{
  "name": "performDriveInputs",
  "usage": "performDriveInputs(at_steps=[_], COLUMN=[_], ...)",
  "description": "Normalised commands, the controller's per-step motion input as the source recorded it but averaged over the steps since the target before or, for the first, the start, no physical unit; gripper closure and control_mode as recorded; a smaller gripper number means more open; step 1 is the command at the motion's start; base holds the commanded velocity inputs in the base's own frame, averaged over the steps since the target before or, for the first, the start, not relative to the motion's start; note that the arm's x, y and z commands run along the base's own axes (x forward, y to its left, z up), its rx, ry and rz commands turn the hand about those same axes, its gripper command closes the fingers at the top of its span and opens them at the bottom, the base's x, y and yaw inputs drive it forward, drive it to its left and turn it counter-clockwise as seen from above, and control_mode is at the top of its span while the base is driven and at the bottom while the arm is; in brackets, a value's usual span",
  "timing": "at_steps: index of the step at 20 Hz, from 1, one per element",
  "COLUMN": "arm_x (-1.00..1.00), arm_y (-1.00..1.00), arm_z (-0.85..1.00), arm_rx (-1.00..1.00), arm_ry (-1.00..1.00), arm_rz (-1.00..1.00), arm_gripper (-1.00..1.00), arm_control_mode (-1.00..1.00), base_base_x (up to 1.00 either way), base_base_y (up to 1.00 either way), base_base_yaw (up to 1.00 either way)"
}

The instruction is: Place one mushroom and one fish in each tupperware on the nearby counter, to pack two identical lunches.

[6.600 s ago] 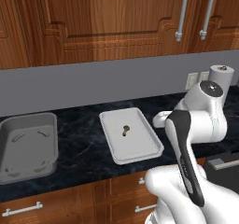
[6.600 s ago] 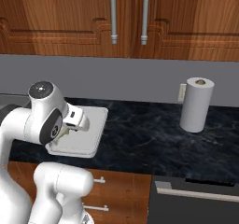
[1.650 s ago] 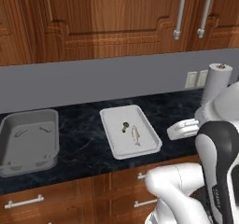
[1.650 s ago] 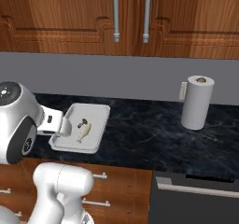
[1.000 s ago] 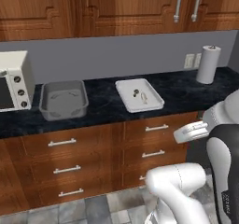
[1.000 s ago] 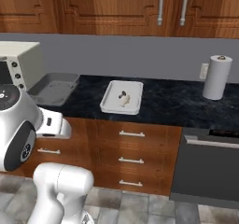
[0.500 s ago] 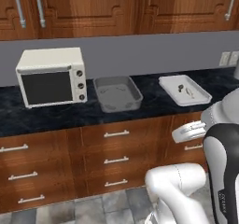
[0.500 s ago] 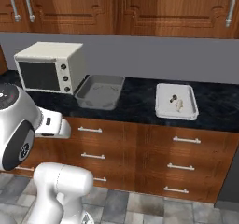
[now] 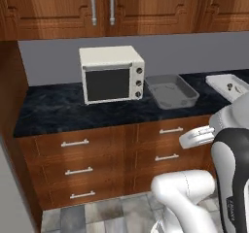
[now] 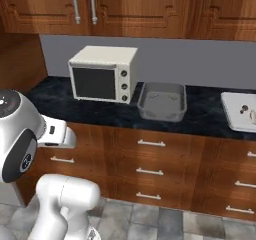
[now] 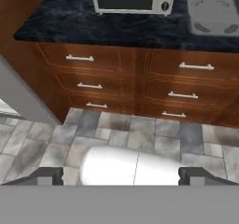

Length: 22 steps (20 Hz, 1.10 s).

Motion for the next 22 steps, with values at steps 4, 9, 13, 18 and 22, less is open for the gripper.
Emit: performDriveInputs(at_steps=[4,9,13,18,22], arm_x=[0.00,0.00,0.00,0.00,0.00], arm_y=[0.00,0.00,0.00,0.00,0.00], arm_z=[0.00,0.00,0.00,0.00,0.00], arm_rx=[0.00,0.00,0.00,0.00,0.00], arm_ry=[0.00,0.00,0.00,0.00,0.00], arm_rz=[0.00,0.00,0.00,0.00,0.00], arm_gripper=[-1.00,-1.00,-1.00,-1.00,-1.00], arm_control_mode=[1.00,1.00,1.00,1.00,1.00], base_base_x=[-0.39,-0.37,-0.33,-0.19,-0.03], base_base_y=[1.00,1.00,1.00,1.00,0.94], base_base_yaw=[0.02,0.01,0.05,0.12,0.18])
